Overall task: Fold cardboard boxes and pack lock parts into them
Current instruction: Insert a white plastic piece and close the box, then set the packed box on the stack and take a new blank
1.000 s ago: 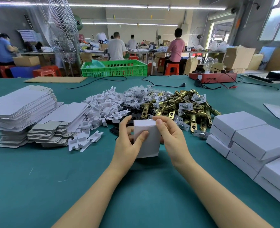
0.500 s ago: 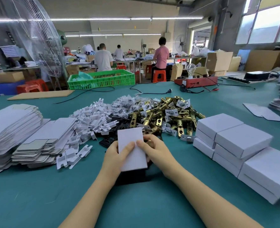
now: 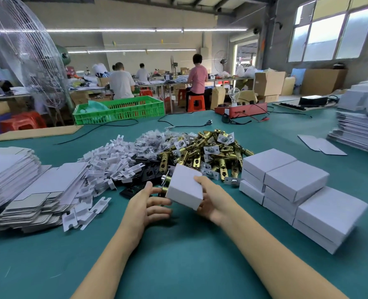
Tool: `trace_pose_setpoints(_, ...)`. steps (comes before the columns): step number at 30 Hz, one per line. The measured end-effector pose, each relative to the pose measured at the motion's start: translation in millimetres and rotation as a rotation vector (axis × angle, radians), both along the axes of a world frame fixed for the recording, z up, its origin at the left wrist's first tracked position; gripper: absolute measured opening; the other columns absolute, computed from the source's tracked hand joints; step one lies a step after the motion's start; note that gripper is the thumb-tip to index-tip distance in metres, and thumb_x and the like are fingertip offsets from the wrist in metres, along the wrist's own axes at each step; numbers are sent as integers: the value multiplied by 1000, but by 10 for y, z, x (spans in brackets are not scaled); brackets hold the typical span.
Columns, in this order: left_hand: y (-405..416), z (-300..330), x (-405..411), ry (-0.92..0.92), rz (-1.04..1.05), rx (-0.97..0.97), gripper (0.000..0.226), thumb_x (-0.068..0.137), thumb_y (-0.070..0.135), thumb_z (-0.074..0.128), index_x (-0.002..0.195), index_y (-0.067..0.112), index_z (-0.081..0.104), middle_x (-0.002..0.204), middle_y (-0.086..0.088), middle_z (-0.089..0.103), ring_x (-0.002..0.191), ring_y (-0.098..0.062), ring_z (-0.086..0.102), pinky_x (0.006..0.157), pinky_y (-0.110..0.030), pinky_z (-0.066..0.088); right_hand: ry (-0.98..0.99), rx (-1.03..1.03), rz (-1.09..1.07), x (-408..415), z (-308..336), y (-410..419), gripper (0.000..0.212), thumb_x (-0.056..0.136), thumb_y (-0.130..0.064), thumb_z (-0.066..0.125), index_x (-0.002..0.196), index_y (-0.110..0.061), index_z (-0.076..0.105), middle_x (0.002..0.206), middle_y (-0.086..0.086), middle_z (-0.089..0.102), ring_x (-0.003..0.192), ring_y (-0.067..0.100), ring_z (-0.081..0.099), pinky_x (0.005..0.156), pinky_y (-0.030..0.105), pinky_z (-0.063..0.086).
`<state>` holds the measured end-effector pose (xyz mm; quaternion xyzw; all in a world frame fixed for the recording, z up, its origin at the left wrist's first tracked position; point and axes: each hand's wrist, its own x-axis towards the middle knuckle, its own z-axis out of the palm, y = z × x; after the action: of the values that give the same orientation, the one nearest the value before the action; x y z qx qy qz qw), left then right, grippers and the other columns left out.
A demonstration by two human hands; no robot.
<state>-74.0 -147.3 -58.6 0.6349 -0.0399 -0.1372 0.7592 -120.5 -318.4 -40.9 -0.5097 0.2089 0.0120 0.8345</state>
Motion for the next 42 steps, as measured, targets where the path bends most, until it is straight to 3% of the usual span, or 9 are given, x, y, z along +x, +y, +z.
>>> trace_pose_setpoints(3,1,-12,10,-15,1,5,46,101,44,41,99,4,62,68,-12,72,50,-23,68,45,-27,56,22,180,33,-7,29,-106,32,90,-35,57,110,-10,53,76,6,56,64,19,57,46,21,47)
trace_pose_setpoints(7,14,-49,34,-40,-3,8,44,100,44,44,100,4,63,71,-12,73,55,-23,69,48,-27,56,-45,259,-13,-42,93,-248,36,87,-31,67,115,-13,56,74,13,69,60,24,66,41,25,52)
trace_pose_setpoints(10,15,-75,39,-68,-13,19,42,99,43,47,100,4,63,74,-13,73,57,-23,70,50,-26,58,-71,115,-84,-69,178,-305,32,84,-26,71,108,-10,57,71,9,72,57,22,69,42,26,51)
trace_pose_setpoints(17,-6,-118,32,-152,-52,116,39,98,40,50,98,3,63,73,-10,73,60,-22,70,53,-26,57,-198,-469,-366,-321,655,-455,42,81,-31,73,109,-9,50,103,11,64,81,21,66,57,34,55)
trace_pose_setpoints(20,-2,-133,28,-184,-75,155,45,91,48,52,98,5,65,76,-10,73,65,-24,71,56,-26,57,-263,-497,-551,-661,858,-654,49,81,-34,73,114,-15,43,103,6,60,82,18,66,58,34,57)
trace_pose_setpoints(25,16,-159,45,-208,-92,182,53,80,55,56,98,6,66,81,-11,74,70,-27,72,62,-30,59,-86,-592,-895,-1257,712,-1141,54,79,-40,71,117,-10,49,109,9,61,92,25,62,69,33,52)
trace_pose_setpoints(29,8,-175,50,-220,-97,198,50,82,54,57,97,7,67,80,-9,74,70,-25,72,65,-31,58,144,-786,-923,-1565,449,-1401,51,79,-45,63,107,-3,57,79,10,59,73,28,56,69,34,43)
trace_pose_setpoints(35,-13,-181,33,-218,-85,203,36,95,41,55,96,7,68,77,-7,74,67,-22,71,59,-26,58,269,-962,-975,-1578,313,-1375,39,89,-40,52,103,-3,52,100,16,55,88,32,47,73,39,40)
trace_pose_setpoints(42,-24,-171,20,-225,-87,215,30,99,33,55,93,6,68,75,-7,73,65,-20,70,58,-24,57,372,-1026,-988,-1498,218,-1289,55,98,-39,37,126,8,44,133,26,38,111,44,45,94,48,37)
